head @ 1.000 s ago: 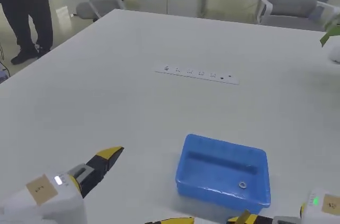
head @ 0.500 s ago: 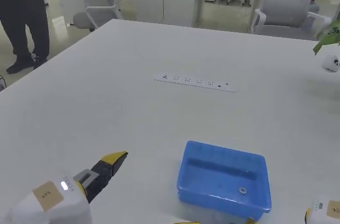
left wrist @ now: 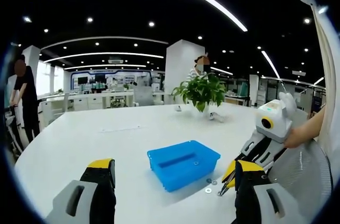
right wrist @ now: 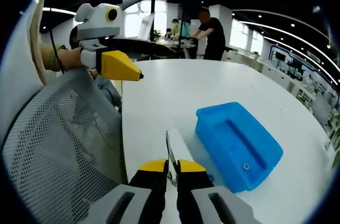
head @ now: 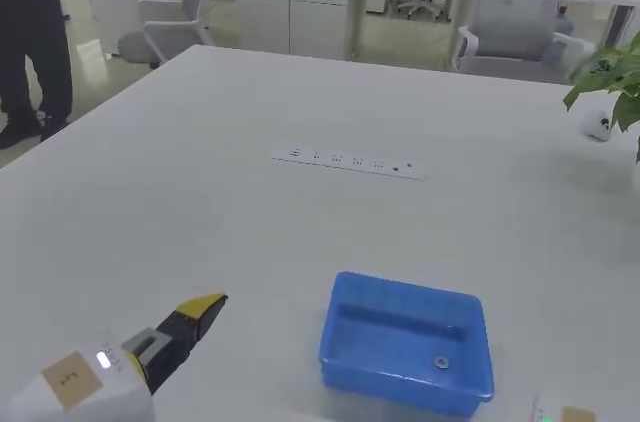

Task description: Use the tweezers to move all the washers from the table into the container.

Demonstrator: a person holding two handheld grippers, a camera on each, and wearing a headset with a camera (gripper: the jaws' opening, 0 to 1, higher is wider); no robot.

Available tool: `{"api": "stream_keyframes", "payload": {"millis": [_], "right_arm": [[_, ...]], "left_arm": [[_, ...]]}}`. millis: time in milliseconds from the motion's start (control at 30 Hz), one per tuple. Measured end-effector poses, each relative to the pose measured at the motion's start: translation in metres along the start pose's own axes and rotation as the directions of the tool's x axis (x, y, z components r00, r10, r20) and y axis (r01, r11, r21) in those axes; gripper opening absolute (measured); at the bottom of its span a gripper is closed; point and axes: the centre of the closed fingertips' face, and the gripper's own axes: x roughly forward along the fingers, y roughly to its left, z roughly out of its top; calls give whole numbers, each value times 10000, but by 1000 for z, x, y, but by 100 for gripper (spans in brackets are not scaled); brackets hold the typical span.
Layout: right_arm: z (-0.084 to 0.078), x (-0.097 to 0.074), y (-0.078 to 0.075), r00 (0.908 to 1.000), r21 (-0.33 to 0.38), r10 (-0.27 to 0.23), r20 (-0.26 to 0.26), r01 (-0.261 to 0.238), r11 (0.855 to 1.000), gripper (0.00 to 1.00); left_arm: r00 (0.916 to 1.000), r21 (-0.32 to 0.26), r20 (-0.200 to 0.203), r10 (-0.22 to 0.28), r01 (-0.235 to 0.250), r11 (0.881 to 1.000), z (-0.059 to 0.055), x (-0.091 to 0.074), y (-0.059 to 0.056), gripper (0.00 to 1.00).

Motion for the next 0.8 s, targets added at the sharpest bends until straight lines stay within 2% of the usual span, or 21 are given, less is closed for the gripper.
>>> {"api": "stream_keyframes", "payload": {"millis": [67,133,267,400,533,800], "right_arm": [[0,0,-4,10000,185,-98,-14,98,9998,2],[0,0,-8,9997,1125,-216,152,197,9935,2],[-2,-3,-17,9990,2014,-326,298,259,9792,2],[1,-6,-20,9983,2525,-217,540,74,9676,2],[7,-10,-24,9979,2528,-245,608,84,9675,2],[31,-22,-34,9950,2299,-392,917,171,9731,2]], "left_arm": [[10000,-8,-8,15,-15,10000,0,0,0,96],[10000,0,11,42,-42,10000,0,0,1,95],[10000,-29,-45,57,-57,10000,-1,0,2,95],[9999,-55,-39,114,-114,9999,-1,0,3,95],[9998,-92,-29,190,-191,9998,-1,0,5,95],[9997,-120,-69,244,-245,9996,-2,-1,7,95]]}}
